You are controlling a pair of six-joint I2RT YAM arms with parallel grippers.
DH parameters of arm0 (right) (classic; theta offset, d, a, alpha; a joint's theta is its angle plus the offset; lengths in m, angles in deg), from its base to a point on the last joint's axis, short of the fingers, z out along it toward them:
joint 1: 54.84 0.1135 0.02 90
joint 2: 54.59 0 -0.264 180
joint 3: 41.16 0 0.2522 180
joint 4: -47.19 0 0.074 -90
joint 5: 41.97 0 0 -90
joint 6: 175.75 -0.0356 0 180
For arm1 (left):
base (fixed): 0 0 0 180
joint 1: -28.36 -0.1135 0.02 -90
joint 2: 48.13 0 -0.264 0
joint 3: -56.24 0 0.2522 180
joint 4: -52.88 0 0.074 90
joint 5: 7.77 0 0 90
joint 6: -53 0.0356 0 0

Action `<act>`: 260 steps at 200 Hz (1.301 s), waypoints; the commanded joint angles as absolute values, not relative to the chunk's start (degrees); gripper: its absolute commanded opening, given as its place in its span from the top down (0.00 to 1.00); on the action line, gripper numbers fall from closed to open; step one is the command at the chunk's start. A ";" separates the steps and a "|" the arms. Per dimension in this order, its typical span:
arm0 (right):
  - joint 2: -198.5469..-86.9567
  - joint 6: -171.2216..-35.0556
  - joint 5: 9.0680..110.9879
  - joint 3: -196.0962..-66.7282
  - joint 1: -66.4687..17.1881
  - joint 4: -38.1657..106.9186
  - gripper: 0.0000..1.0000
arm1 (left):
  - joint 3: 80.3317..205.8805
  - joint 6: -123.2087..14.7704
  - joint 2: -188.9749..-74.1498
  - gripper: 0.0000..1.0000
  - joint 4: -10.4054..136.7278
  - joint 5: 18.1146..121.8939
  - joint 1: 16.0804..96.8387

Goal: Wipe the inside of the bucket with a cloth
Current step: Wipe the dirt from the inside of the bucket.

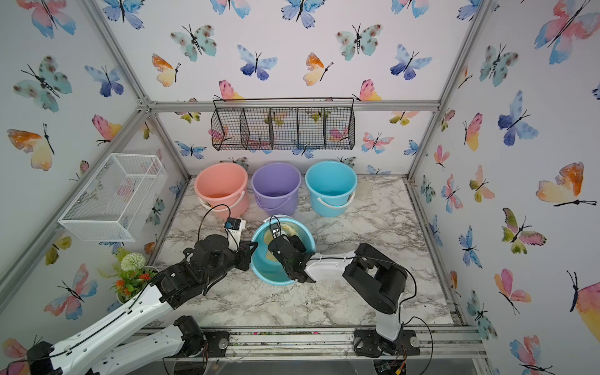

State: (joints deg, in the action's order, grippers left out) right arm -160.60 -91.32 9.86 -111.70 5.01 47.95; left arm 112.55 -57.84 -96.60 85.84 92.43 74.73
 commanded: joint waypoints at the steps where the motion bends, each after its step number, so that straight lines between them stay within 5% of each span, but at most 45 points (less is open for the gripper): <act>1: -162.20 -89.04 -0.47 -113.79 4.57 39.22 0.98 | 112.89 -57.41 -95.39 1.00 87.20 91.47 75.10; 27: -162.31 -93.38 4.72 -115.79 4.57 26.03 0.98 | 112.84 -57.43 -94.85 1.00 87.57 93.08 75.18; 98: -164.49 -95.21 41.26 -121.10 4.57 0.57 0.98 | 111.97 -57.63 -95.68 1.00 87.39 93.66 75.13; 170: -161.21 -98.12 66.52 -119.66 3.43 16.61 0.98 | 111.71 -57.74 -96.10 1.00 87.03 93.00 75.12; 200: -160.79 -101.53 65.57 -117.95 3.43 29.52 0.98 | 111.71 -58.04 -96.25 1.00 87.47 92.65 75.19; 260: -159.72 -105.52 46.91 -113.36 3.43 50.37 0.98 | 111.66 -58.43 -95.92 1.00 88.71 91.65 75.07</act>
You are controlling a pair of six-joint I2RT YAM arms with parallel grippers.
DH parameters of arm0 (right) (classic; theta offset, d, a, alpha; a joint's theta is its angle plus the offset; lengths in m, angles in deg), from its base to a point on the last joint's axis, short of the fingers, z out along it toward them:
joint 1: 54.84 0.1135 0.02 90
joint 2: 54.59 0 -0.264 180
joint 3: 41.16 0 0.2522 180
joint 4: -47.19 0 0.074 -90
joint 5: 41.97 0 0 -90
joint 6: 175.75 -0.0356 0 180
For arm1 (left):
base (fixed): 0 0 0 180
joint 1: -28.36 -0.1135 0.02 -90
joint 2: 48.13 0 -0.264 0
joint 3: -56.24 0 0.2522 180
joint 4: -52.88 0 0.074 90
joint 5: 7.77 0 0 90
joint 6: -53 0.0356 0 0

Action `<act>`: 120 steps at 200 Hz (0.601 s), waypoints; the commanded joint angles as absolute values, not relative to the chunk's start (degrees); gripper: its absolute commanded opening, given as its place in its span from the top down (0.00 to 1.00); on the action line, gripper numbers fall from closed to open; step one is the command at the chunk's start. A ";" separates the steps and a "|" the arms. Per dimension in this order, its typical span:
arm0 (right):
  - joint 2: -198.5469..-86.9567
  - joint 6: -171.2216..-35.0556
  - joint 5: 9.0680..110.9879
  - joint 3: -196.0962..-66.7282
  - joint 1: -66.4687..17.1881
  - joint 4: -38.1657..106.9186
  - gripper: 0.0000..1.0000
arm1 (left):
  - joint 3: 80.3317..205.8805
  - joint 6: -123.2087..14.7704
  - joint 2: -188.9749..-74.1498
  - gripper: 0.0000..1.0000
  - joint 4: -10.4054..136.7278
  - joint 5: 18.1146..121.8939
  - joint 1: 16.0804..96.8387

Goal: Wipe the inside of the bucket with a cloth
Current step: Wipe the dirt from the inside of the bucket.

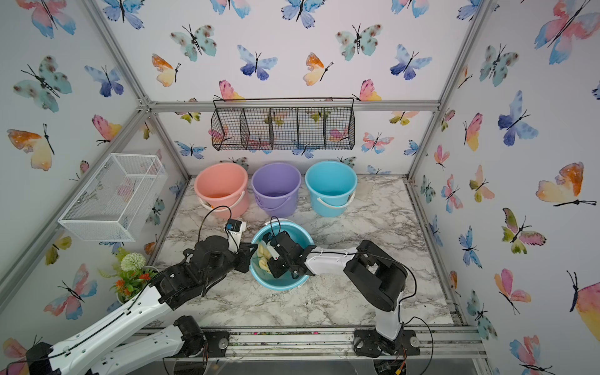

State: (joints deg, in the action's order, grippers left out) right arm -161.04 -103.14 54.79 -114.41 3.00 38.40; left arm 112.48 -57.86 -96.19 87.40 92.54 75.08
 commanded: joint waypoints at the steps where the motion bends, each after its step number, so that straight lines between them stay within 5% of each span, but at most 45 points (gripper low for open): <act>1: -159.71 -105.57 46.55 -113.32 3.43 50.69 0.98 | 111.66 -58.44 -95.93 1.00 88.75 91.64 75.09; 67: -160.62 -98.88 20.03 -110.61 3.60 57.68 0.98 | 111.62 -58.70 -94.89 1.00 89.69 91.72 75.12; 96: -162.52 -96.96 8.23 -114.25 3.60 47.59 0.98 | 111.92 -58.56 -95.08 1.00 89.90 91.88 75.05; 120: -164.30 -98.15 7.79 -116.98 3.60 37.06 0.98 | 112.13 -58.54 -95.21 1.00 89.88 92.16 75.12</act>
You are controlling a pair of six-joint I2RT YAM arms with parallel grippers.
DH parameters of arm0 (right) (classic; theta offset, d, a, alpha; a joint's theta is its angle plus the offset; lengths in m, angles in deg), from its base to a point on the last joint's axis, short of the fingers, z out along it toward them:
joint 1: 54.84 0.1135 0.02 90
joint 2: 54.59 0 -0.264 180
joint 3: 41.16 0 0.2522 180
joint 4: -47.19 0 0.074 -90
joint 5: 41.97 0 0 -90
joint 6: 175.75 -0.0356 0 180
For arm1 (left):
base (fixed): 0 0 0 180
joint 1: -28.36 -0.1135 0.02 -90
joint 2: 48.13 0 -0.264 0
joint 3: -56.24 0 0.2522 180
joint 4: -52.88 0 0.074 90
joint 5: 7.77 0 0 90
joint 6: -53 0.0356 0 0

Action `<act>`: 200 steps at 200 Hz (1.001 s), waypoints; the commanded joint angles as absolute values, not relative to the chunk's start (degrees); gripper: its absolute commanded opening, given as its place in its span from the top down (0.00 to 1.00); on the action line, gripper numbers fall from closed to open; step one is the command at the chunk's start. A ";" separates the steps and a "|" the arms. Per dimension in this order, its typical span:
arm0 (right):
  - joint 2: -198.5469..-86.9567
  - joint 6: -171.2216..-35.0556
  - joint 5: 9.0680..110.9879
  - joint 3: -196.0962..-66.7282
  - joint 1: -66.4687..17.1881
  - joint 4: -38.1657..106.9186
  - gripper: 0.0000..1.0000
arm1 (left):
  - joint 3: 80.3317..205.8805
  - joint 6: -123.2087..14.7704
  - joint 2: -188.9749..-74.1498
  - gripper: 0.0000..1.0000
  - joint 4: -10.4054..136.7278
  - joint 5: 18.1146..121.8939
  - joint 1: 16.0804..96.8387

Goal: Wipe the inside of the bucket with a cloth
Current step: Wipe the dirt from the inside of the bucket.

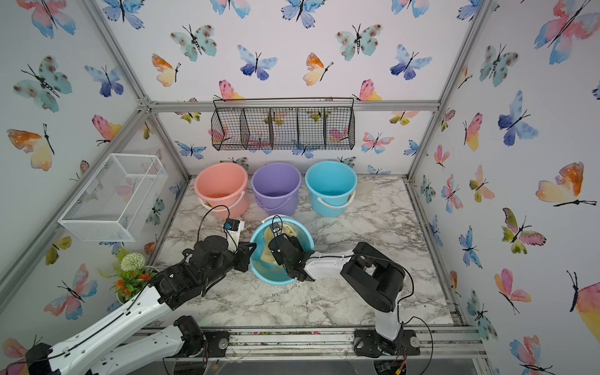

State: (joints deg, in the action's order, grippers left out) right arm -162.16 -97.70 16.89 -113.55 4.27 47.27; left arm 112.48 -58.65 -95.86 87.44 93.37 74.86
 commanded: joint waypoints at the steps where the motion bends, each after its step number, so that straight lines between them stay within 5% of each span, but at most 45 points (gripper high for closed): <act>1: -164.33 -98.32 7.87 -117.11 3.60 36.47 0.98 | 112.12 -58.54 -95.18 1.00 89.91 92.12 75.07; 54: -164.10 -107.16 16.64 -119.31 3.60 15.28 0.98 | 112.01 -58.52 -95.72 1.00 89.58 92.43 75.07; 131: -144.21 -114.27 42.18 -112.04 3.60 24.69 0.98 | 112.28 -58.84 -97.73 1.00 88.70 91.83 75.07; 200: -133.63 -115.18 44.88 -113.47 3.60 30.86 0.98 | 112.10 -58.91 -97.86 1.00 88.62 91.38 75.08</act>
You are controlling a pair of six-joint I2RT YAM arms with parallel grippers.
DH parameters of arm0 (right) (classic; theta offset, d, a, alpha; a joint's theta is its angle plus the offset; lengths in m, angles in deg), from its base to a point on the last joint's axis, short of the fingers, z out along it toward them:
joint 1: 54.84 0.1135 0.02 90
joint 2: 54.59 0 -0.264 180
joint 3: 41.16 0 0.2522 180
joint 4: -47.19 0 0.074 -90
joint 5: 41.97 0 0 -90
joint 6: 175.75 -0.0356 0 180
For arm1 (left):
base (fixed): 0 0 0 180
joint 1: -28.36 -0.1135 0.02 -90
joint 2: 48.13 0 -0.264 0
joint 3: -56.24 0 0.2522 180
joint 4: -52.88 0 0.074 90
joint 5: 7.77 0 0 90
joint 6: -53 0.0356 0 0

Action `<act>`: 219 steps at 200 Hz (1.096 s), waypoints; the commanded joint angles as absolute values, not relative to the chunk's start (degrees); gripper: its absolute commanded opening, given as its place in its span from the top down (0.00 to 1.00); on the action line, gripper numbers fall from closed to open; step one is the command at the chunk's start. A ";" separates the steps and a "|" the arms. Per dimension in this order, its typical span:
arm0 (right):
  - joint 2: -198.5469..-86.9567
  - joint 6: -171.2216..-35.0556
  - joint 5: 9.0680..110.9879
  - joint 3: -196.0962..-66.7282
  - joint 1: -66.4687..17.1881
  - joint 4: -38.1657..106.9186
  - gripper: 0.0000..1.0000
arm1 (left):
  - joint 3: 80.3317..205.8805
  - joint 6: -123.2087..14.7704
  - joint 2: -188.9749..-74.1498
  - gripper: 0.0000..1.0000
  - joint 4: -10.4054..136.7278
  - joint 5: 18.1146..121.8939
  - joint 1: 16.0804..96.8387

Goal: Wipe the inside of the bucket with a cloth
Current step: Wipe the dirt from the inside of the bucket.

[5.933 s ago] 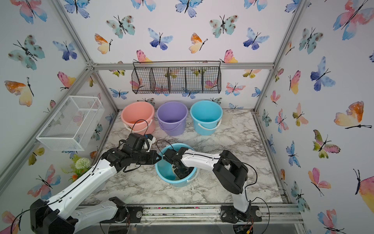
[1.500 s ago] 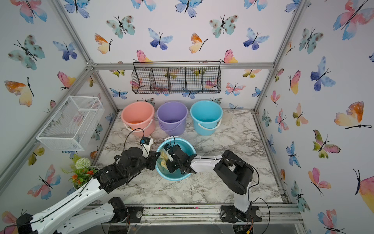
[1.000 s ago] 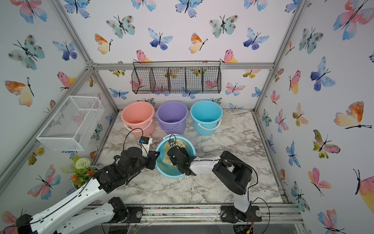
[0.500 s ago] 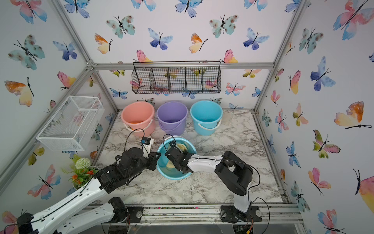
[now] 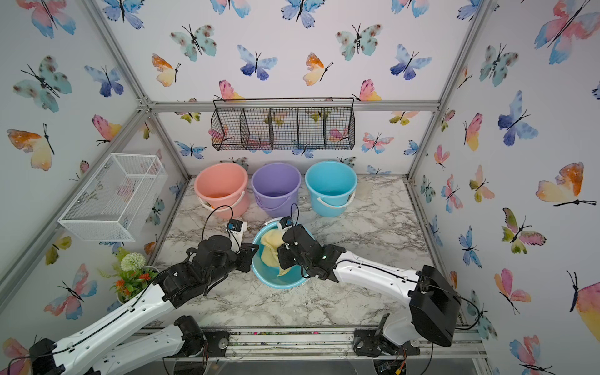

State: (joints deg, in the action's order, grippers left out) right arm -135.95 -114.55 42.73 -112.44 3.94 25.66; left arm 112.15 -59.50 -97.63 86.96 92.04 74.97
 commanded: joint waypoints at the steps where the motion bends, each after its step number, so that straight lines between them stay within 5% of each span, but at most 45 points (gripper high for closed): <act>1: -133.53 -115.15 44.92 -113.46 3.60 31.09 0.98 | 112.10 -58.90 -97.92 1.00 88.62 91.38 75.06; 132: -151.36 -105.27 39.43 -105.04 4.56 60.05 0.98 | 113.28 -58.55 -98.82 1.00 88.57 88.91 75.11; 219: -155.86 -104.12 40.05 -102.80 5.03 62.33 0.98 | 113.68 -59.11 -99.39 1.00 89.22 89.88 75.08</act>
State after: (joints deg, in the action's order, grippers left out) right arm -155.38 -103.36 39.93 -104.79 5.23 64.93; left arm 112.63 -61.97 -98.83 87.16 93.72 74.03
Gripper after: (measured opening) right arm 0.092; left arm 0.107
